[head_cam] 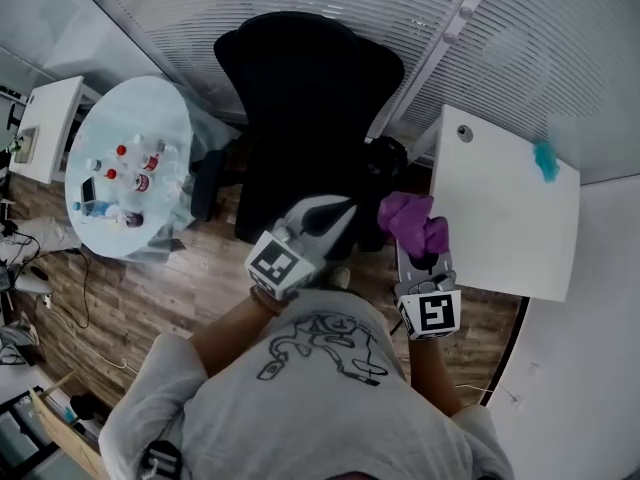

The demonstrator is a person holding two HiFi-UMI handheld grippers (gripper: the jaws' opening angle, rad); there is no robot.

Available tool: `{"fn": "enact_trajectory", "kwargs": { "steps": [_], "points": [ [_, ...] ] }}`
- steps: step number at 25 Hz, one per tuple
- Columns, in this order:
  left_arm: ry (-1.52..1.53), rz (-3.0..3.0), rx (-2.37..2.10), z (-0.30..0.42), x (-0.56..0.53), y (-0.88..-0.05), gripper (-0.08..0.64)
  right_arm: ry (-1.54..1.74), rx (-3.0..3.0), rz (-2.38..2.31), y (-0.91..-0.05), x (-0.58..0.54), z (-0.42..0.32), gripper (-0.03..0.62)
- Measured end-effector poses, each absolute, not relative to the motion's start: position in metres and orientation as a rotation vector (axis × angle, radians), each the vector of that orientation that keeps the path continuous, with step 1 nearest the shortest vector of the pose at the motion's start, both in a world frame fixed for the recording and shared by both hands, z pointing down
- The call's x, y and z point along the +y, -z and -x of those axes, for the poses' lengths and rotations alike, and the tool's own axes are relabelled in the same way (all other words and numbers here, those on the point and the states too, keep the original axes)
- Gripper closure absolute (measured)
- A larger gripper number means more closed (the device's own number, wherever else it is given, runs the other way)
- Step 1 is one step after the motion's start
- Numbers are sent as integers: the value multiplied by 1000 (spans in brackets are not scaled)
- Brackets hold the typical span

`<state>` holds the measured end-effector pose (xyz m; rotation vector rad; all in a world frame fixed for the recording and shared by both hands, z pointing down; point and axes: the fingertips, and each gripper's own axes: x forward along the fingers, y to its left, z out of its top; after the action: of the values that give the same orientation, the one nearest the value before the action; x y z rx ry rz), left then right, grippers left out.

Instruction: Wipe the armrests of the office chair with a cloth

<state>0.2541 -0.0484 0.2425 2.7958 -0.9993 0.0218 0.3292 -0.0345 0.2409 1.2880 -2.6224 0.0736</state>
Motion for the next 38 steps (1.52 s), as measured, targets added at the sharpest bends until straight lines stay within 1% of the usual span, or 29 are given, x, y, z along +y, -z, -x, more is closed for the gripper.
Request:
{"fn": "enact_trajectory", "kwargs": {
  "steps": [8,18,22,29,38],
  "points": [
    [-3,-2705,-1208,-214,-31,-242,560,-24,-2723,-1092,-236,-29,-288,557],
    [35,-2503,-1595,-131,21,-231,560,17,-2852,-704,-229,6,-208,557],
    [62,-2387,-1759,-84,53,-224,560,22,-2890,-495,-224,34,-160,557],
    [76,-2265,-1941,6,119,-240,560,34,-2924,-242,-239,96,-63,557],
    [112,-2188,-2007,84,152,-241,560,79,-2905,-172,-242,122,15,557]
  ]
}}
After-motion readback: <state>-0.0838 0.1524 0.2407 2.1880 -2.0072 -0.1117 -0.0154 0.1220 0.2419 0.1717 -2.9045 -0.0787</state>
